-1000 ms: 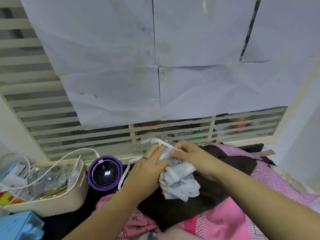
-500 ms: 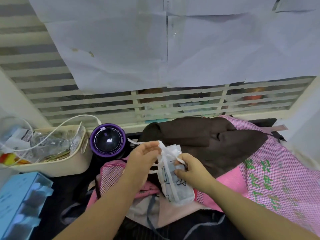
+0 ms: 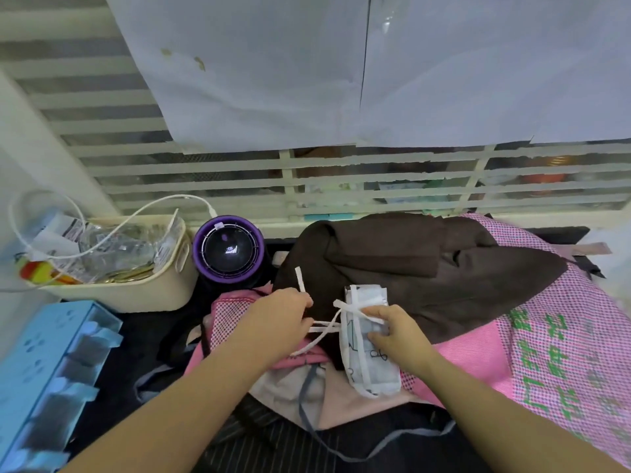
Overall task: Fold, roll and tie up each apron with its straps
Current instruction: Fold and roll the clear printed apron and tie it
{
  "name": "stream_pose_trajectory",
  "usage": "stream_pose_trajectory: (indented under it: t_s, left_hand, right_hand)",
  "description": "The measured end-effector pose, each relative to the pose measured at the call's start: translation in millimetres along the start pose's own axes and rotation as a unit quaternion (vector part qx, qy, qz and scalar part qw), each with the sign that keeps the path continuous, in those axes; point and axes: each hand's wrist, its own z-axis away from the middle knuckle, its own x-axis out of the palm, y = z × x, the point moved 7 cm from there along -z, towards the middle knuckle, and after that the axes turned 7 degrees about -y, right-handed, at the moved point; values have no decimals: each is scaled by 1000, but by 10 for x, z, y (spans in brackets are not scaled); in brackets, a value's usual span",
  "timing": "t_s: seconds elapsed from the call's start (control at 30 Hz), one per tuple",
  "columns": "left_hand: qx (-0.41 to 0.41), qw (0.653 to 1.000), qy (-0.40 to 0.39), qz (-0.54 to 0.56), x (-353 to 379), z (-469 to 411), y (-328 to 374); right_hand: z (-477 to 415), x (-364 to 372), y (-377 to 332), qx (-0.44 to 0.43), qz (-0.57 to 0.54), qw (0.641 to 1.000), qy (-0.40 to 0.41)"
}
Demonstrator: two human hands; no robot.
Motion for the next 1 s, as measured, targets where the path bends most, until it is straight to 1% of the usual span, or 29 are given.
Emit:
stream_pose_trajectory:
  t_s: [0.07, 0.1, 0.13, 0.2, 0.3, 0.37, 0.47, 0.5, 0.53, 0.57, 0.6, 0.63, 0.67, 0.7, 0.73, 0.77, 0.8, 0.83, 0.9, 1.0]
  left_hand:
    - [-7, 987, -52, -153, 109, -9, 57]
    - [-17, 978, -74, -195, 145, -12, 65]
    - [-30, 973, -85, -212, 165, -25, 53]
    - [-46, 973, -94, -205, 162, -27, 24]
    - [-24, 977, -74, -201, 65, -13, 75]
    - [-21, 985, -67, -158, -14, 3, 143]
    - [-25, 998, -43, -45, -123, -99, 199]
    - [-21, 999, -30, 1, -146, -151, 198]
    - [-18, 997, -24, 71, -155, -207, 203]
    - [-29, 985, -25, 170, -124, -254, 173]
    - [-59, 955, -29, 288, -59, -299, 112]
    - [-103, 901, -28, 421, 35, -345, 35]
    - [-151, 817, -23, 556, 156, -364, -40]
    - [-184, 721, -14, 668, 280, -369, -85]
    - [-203, 639, 4, 742, 385, -382, -119]
    - [-209, 589, 25, 780, 465, -398, -148]
    - [-207, 570, 44, 794, 516, -410, -171]
    - [-201, 570, 61, 795, 549, -419, -181]
    - [-175, 592, 81, 783, 543, -439, -137]
    - [-135, 626, 86, 764, 458, -498, -42]
  right_hand:
    - [-21, 60, -17, -1, 21, 1000, -23]
    - [-32, 95, 7, 8, 30, 999, -33]
    - [-46, 122, 32, 16, 39, 998, -36]
    - [-36, 150, 24, 30, 57, 997, -41]
    - [-38, 161, 32, 42, 75, 996, -35]
    - [-37, 179, 18, 39, 90, 995, -33]
    - [-8, 188, -11, 31, 104, 994, -26]
    - [2, 183, -19, 25, 103, 994, -20]
    - [11, 175, -20, 19, 103, 994, -14]
    - [25, 176, -30, 13, 104, 994, -12]
    - [29, 179, -32, 8, 106, 994, -9]
    - [29, 177, -17, 6, 105, 994, -7]
    - [31, 176, -20, 4, 108, 994, -6]
    - [33, 175, -25, 2, 111, 994, -8]
    - [28, 175, -17, 2, 115, 993, -12]
    - [19, 178, -13, 3, 120, 993, -19]
    - [5, 181, -14, 5, 129, 991, -28]
    - [-10, 184, -10, 9, 140, 989, -39]
    - [-48, 186, -7, 18, 158, 986, -57]
    - [-84, 198, -8, 30, 168, 983, -74]
